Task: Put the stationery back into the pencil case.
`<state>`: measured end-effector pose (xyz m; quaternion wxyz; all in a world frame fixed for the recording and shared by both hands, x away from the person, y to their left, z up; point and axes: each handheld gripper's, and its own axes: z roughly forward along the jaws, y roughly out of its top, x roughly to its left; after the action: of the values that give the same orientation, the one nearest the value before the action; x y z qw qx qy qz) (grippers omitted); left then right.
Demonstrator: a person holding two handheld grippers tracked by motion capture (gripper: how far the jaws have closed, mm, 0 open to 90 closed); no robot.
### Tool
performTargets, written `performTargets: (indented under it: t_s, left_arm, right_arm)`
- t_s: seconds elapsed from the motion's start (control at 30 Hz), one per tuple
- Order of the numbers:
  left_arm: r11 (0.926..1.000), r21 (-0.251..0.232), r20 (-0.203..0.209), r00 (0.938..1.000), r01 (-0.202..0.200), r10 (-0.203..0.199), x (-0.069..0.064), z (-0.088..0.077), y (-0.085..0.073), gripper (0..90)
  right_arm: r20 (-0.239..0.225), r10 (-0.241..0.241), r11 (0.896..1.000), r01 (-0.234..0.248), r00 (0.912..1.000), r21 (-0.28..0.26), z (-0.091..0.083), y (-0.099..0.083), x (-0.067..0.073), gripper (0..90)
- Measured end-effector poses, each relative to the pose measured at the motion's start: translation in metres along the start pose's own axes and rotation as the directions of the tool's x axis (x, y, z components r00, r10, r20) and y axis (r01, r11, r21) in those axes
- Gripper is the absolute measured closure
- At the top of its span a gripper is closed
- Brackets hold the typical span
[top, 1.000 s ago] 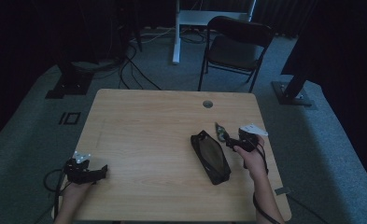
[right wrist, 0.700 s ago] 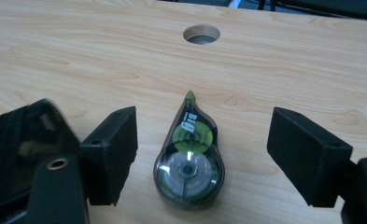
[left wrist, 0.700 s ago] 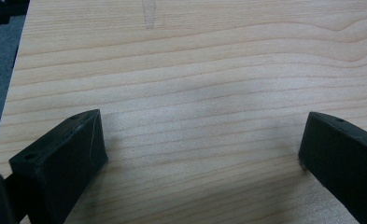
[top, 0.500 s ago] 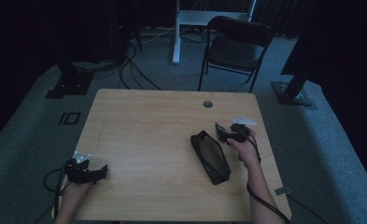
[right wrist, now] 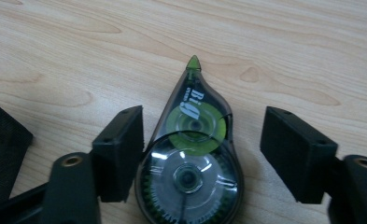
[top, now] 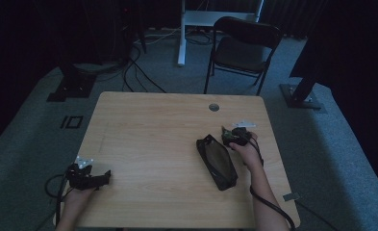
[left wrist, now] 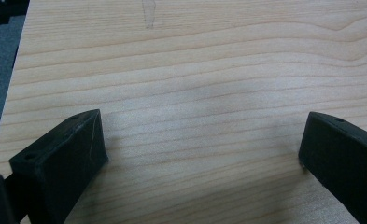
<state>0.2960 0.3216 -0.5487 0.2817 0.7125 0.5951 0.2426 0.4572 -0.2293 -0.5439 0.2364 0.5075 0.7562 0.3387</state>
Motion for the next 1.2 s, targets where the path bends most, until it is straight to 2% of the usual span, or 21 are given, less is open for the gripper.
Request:
performTargets:
  t_s: [0.17, 0.23, 0.33, 0.43, 0.5, 0.67, 0.9, 1.2]
  left_arm:
    - [1.0000, 0.000, 0.000, 1.0000, 0.000, 0.000, 0.000, 0.000, 0.000, 0.7]
    - [1.0000, 0.001, 0.000, 1.0000, 0.000, 0.000, 0.000, 0.000, 0.000, 0.7]
    - [1.0000, 0.000, 0.000, 1.0000, 0.000, 0.000, 0.000, 0.000, 0.000, 0.7]
    - [1.0000, 0.000, 0.000, 1.0000, 0.000, 0.000, 0.000, 0.000, 0.000, 0.7]
    - [1.0000, 0.001, 0.000, 1.0000, 0.000, 0.000, 0.000, 0.000, 0.000, 0.7]
    - [1.0000, 0.000, 0.000, 1.0000, 0.000, 0.000, 0.000, 0.000, 0.000, 0.7]
    - [1.0000, 0.000, 0.000, 1.0000, 0.000, 0.000, 0.000, 0.000, 0.000, 0.7]
    - [1.0000, 0.000, 0.000, 1.0000, 0.000, 0.000, 0.000, 0.000, 0.000, 0.7]
  right_arm:
    - [-0.003, -0.005, 1.000, 0.005, 1.0000, 0.026, 0.003, -0.001, 0.001, 32.6]
    - [-0.019, 0.010, 1.000, -0.009, 0.9998, 0.024, 0.004, -0.001, 0.002, 32.8]
    - [-0.025, 0.003, 1.000, -0.002, 0.9997, 0.030, 0.005, 0.001, 0.003, 34.8]
    - [-0.025, -0.002, 0.999, 0.003, 0.9997, 0.046, 0.005, 0.004, 0.003, 44.1]
    - [-0.017, 0.006, 0.998, -0.005, 0.9998, 0.067, 0.004, 0.007, 0.004, 44.9]
    - [-0.023, -0.009, 0.996, 0.011, 0.9997, 0.089, 0.002, 0.010, 0.005, 48.1]
    - [-0.013, 0.003, 0.998, -0.003, 0.9999, 0.060, -0.009, 0.013, -0.001, 48.6]
    - [-0.002, 0.036, 0.999, -0.036, 0.9993, 0.010, -0.042, 0.025, -0.007, 48.8]
